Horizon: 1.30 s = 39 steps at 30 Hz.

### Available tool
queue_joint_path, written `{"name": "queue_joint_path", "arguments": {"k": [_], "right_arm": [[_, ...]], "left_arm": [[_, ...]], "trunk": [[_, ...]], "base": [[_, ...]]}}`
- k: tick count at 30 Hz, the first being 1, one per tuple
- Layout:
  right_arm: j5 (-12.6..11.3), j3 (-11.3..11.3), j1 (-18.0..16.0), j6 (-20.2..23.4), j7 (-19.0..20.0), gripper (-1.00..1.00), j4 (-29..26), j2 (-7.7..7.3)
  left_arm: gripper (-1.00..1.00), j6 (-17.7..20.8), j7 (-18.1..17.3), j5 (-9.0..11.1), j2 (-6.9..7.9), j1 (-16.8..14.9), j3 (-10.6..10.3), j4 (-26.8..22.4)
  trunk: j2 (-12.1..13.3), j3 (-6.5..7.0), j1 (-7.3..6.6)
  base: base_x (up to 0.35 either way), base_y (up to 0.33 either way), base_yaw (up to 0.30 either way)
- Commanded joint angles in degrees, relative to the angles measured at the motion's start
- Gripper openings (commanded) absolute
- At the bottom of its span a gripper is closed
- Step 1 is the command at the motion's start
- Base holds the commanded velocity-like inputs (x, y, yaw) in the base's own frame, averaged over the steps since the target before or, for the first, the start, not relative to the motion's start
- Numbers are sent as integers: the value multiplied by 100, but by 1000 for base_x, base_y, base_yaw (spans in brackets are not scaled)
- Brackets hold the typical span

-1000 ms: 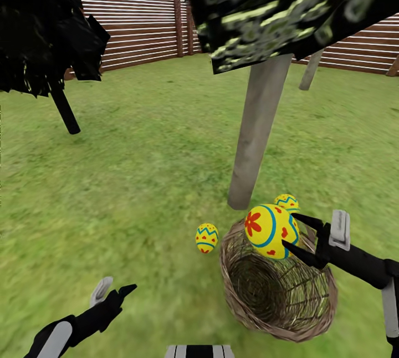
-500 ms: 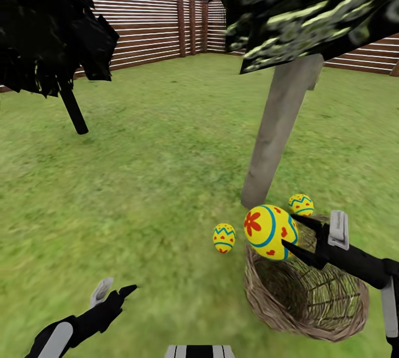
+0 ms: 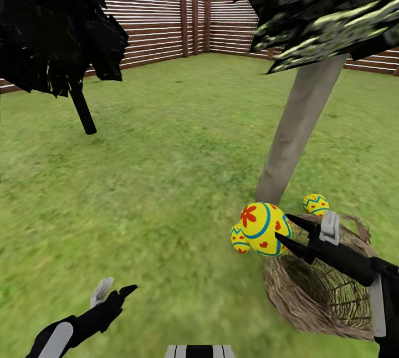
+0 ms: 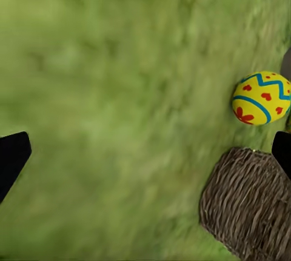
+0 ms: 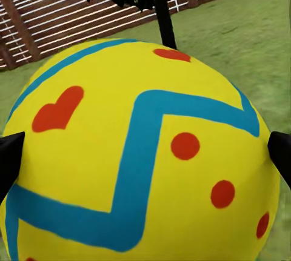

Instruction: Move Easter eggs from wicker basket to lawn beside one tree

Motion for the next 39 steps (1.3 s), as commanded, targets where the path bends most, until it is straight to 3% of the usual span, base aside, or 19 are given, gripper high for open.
{"name": "queue_joint_path", "arguments": {"k": [1,7,12,19,20,24,26,28,30,31,33,35,39], "right_arm": [[-10,1,-4,96,-40,-100,-2,40],[24,368,-5,153,-600,-100,-2,105],[35,606,-5,155,-703,-100,0,107],[348,865,1,152,-1260,-100,0,125],[435,884,2,153,-1385,-100,0,249],[1111,901,29,150,-2181,-100,15,802],[1263,909,35,152,-2338,-100,50,918],[1330,985,40,153,-2594,-100,161,989],[1354,1291,40,153,-3072,-100,312,1024],[1360,1518,39,153,-3511,-100,470,1035],[1361,1721,39,151,-4008,-100,696,1046],[1358,1860,20,151,-4666,-100,1099,1060],[1318,2272,-28,139,-5747,-100,1778,1078]], "left_arm": [[100,33,-18,7,-2,-3,12,3],[100,33,-18,7,-2,-3,12,4],[100,33,-18,7,-2,-3,12,3],[100,40,-38,52,-2,-3,27,-116],[100,41,-31,52,-2,4,37,-136],[100,46,19,52,-2,13,73,-109],[100,50,44,51,4,14,89,-95],[100,52,54,51,15,14,95,-84],[100,56,70,51,28,14,101,-79],[100,56,85,51,38,19,133,-61],[100,53,102,51,42,37,307,-39],[100,40,125,47,0,107,737,-4],[100,39,58,42,-30,139,977,24]], "trunk": [[-2,-4,-1],[-2,-4,-1],[-2,-4,-1],[2,62,-9],[4,84,-12],[9,173,-22],[12,217,-27],[14,262,-32],[17,306,-37],[18,328,-40],[21,372,-45],[24,417,-50],[25,439,-53]], "base": [[0,281,0],[0,282,0],[0,282,0],[0,163,0],[0,13,0],[0,5,0],[0,1,0],[0,0,0],[0,0,0],[0,0,0],[0,0,0],[0,0,0],[0,0,0]]}}
